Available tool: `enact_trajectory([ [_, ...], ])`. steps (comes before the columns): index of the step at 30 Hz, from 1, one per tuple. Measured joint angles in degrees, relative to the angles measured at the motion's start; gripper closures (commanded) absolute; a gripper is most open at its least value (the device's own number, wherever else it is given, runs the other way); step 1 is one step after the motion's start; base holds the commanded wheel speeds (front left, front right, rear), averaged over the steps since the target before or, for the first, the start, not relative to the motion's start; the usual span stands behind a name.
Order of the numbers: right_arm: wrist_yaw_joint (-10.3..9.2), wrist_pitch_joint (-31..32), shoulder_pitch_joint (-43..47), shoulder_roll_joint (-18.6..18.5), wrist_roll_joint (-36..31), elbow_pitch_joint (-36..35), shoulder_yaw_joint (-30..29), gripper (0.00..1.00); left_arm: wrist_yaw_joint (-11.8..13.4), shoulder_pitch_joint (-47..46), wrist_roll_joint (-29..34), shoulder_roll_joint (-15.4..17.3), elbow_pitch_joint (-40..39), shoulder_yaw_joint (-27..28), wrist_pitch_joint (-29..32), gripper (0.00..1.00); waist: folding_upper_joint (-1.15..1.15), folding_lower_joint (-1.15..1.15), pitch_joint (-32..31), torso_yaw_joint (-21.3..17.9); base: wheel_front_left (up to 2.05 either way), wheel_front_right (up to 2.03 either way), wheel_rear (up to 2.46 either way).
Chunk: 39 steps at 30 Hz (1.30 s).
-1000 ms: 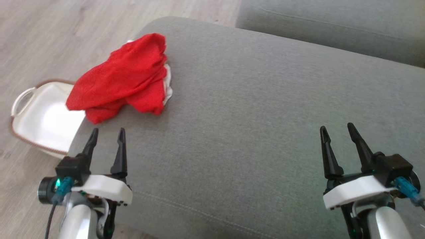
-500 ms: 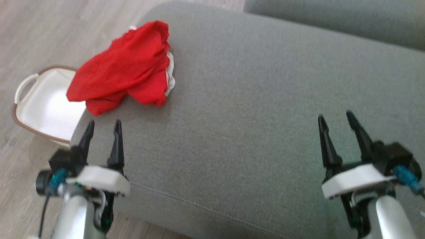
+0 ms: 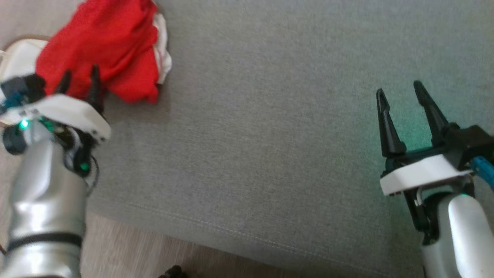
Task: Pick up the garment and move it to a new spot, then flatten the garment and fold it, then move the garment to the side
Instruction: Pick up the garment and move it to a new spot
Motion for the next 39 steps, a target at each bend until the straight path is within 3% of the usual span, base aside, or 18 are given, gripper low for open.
enact_trajectory([
  [10,0.00,0.1,-2.7,-0.1,-0.3,-0.4,0.6,0.00,-0.2,-12.7,-1.7,4.4,16.6,-1.8,8.1,0.00,0.00,0.00,4.8,-3.1,0.00,0.00,0.00],
  [11,0.00,0.1,-2.7,-0.1,-0.3,-0.4,0.6,0.00,-0.2,-13.2,-1.7,4.5,17.1,-2.2,8.2,0.60,0.00,-0.01,5.0,-3.3,0.00,0.00,0.00],
  [12,0.00,0.1,-2.9,-0.1,-0.3,-0.4,0.6,0.00,-0.2,-13.7,-1.7,4.7,17.3,-2.6,7.7,1.00,0.00,-0.01,5.0,-3.4,0.00,0.00,0.00],
  [20,0.00,-0.1,-3.0,0.0,-0.2,-0.2,-0.5,0.00,-0.4,-15.0,-0.8,6.8,15.7,-4.4,-3.9,1.00,0.00,-0.02,3.1,-3.2,0.00,0.00,0.00],
  [25,0.00,-1.2,-2.7,0.2,0.3,0.4,-1.1,0.00,1.3,-14.6,-0.4,7.1,9.8,-4.3,-7.4,1.00,0.00,-0.02,-0.1,-2.9,0.00,0.00,0.00],
  [34,0.00,-3.1,1.7,1.0,2.1,2.2,-1.3,0.00,4.5,1.0,0.1,6.1,-11.7,-4.5,-7.7,1.00,0.00,-0.02,-7.9,-4.6,0.00,0.00,0.00],
  [39,0.00,-3.3,2.9,1.4,3.6,2.1,-1.1,0.00,6.7,12.4,0.1,3.7,-27.7,-6.8,-3.6,1.00,0.00,-0.02,-10.2,-7.7,0.00,0.00,0.00],
])
